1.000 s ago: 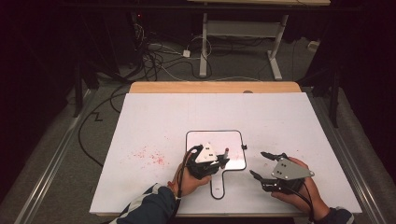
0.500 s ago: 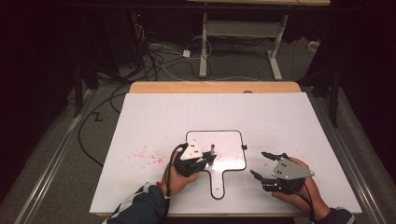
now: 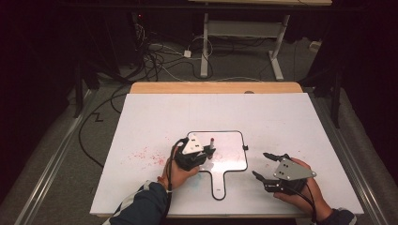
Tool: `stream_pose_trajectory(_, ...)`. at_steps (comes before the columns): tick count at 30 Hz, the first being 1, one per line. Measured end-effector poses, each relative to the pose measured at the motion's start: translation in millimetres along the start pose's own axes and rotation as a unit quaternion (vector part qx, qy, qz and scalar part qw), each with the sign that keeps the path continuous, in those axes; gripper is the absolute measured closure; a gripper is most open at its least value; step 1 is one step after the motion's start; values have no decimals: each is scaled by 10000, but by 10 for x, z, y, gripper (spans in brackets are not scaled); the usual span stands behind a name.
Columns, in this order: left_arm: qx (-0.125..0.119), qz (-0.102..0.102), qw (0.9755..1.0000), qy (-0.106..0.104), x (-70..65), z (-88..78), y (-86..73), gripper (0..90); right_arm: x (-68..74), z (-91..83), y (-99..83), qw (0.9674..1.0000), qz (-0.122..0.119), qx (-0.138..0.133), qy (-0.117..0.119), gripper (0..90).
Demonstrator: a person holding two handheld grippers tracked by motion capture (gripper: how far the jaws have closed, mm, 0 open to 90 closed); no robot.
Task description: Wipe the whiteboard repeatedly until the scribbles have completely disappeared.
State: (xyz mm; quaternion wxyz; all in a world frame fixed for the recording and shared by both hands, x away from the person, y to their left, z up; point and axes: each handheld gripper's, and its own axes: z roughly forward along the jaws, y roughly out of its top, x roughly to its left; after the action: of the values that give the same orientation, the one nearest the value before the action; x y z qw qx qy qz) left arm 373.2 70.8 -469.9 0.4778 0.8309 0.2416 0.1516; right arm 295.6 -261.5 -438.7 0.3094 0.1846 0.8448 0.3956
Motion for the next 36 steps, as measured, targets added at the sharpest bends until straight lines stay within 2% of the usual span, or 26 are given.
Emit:
stream_pose_trajectory(5, 12, -169, 9998, 103, 161, -183, -121, 790, 8, 8, 1, 10000, 8, 16, 3, 312)
stream_pose_trajectory(8, -7, -169, 9998, 141, 190, -260, -177, 790, 23, 19, 2, 10000, -30, 40, 22, 312)
stream_pose_trajectory(11, -46, -237, 9996, 153, 188, -237, -172, 790, 18, 24, 11, 10000, -51, 31, 15, 312)
stream_pose_trajectory(16, -15, -135, 9999, 30, 61, -50, -40, 791, 22, 32, 23, 10000, -51, 27, 32, 313)
stream_pose_trajectory(19, 34, 10, 10000, -69, -49, 95, 71, 791, 24, 44, 22, 10000, -70, 41, 44, 312)
stream_pose_trajectory(20, 31, 39, 9998, -170, -129, 188, 133, 791, 20, 40, 21, 10000, -68, 32, 41, 312)
stream_pose_trajectory(21, 31, 39, 9998, -170, -129, 188, 133, 791, 20, 40, 21, 10000, -68, 32, 41, 312)
stream_pose_trajectory(26, 8, 161, 9991, -396, -347, 383, 261, 791, 1, 17, 6, 10000, -41, 19, 8, 312)
stream_pose_trajectory(27, 1, 211, 9983, -535, -438, 451, 306, 791, -3, 10, 2, 10000, -40, 20, 5, 312)
stream_pose_trajectory(28, 1, 211, 9983, -535, -438, 451, 306, 791, -5, 5, 2, 10000, -39, 21, -10, 313)
stream_pose_trajectory(31, -16, 301, 9973, -668, -561, 529, 354, 791, -15, -5, -2, 10000, -34, 15, -30, 313)
stream_pose_trajectory(33, 0, 422, 9968, -677, -610, 543, 369, 791, -17, -7, -4, 10000, -30, 25, -39, 313)
stream_pose_trajectory(35, -1, 421, 9967, -691, -586, 521, 353, 791, -19, -12, -7, 10000, -27, 21, -48, 313)
stream_pose_trajectory(36, -17, 343, 9974, -640, -514, 467, 309, 791, -23, -20, -8, 10000, -57, 10, -59, 313)
